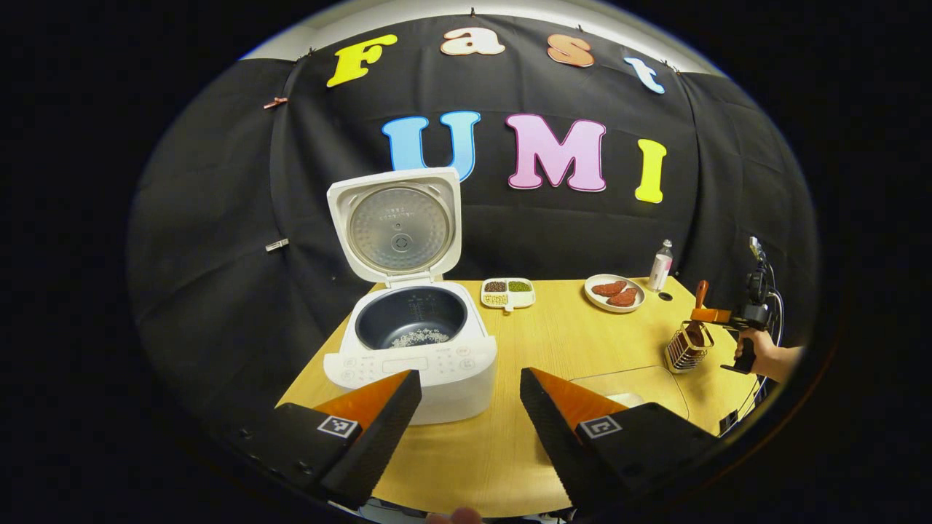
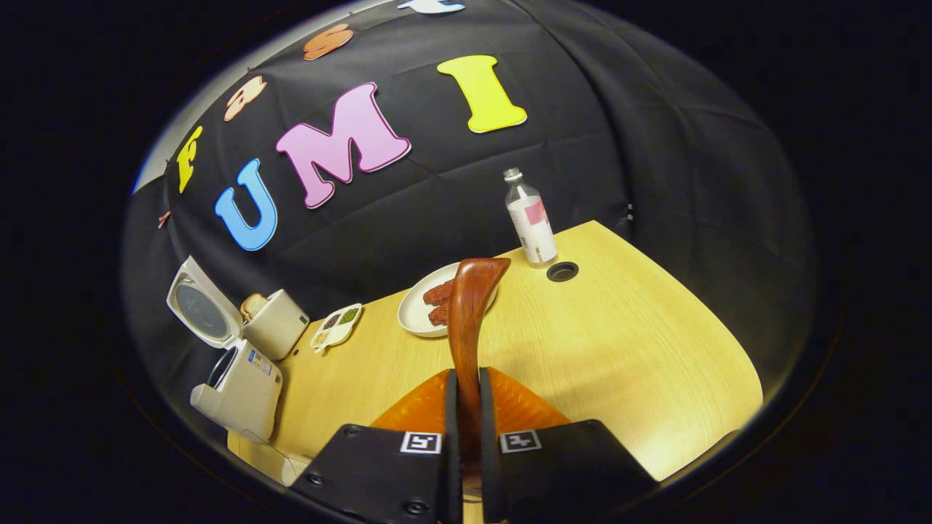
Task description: Close the left gripper, press the button to open the rice cooker; take a wooden spoon from the chopstick holder with the right hand, scoop a spoonful of rice and pour it into the rice cooker, then put the wooden spoon back into the chopstick holder.
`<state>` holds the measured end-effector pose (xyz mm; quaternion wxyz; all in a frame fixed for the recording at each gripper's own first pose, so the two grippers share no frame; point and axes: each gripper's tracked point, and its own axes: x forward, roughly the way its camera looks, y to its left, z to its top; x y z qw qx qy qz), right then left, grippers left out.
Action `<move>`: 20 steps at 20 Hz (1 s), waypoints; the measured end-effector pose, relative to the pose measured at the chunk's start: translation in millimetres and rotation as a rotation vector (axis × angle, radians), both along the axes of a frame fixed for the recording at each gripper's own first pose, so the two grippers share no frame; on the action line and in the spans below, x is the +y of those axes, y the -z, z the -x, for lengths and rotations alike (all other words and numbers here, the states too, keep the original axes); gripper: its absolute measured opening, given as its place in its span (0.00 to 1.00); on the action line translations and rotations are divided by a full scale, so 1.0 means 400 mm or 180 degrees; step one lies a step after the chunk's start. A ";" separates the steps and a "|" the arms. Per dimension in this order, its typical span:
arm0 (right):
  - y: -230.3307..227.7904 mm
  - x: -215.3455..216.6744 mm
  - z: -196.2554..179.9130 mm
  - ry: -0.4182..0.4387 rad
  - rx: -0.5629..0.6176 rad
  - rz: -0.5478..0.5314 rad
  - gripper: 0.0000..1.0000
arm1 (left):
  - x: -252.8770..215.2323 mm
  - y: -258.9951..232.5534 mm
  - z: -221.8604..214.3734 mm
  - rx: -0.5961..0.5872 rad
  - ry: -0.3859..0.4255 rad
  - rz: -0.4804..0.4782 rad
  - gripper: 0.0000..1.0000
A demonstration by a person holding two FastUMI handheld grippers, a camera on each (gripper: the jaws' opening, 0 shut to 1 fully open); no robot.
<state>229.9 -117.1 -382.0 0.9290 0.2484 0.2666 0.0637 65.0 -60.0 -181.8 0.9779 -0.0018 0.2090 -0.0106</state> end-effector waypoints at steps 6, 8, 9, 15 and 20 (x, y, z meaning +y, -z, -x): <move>-0.024 -0.014 0.017 0.0148 0.0082 -0.0002 0.61 | 0.002 -0.034 -0.015 -0.0120 -0.0001 0.0005 0.94; -0.043 -0.032 0.033 0.0212 0.0079 0.0072 0.86 | 0.011 -0.053 -0.022 -0.0187 -0.0009 -0.0006 0.95; -0.056 -0.043 0.044 0.0259 0.0077 0.0103 0.86 | 0.016 -0.064 -0.028 -0.0225 -0.0012 -0.0015 0.94; -0.176 -0.091 0.141 0.0558 0.0029 0.0162 0.98 | 0.048 -0.155 -0.076 -0.0560 -0.0043 -0.0008 0.94; -0.285 -0.103 0.226 0.0740 -0.0102 0.0197 0.98 | 0.091 -0.276 -0.129 -0.0956 -0.0131 0.0120 0.94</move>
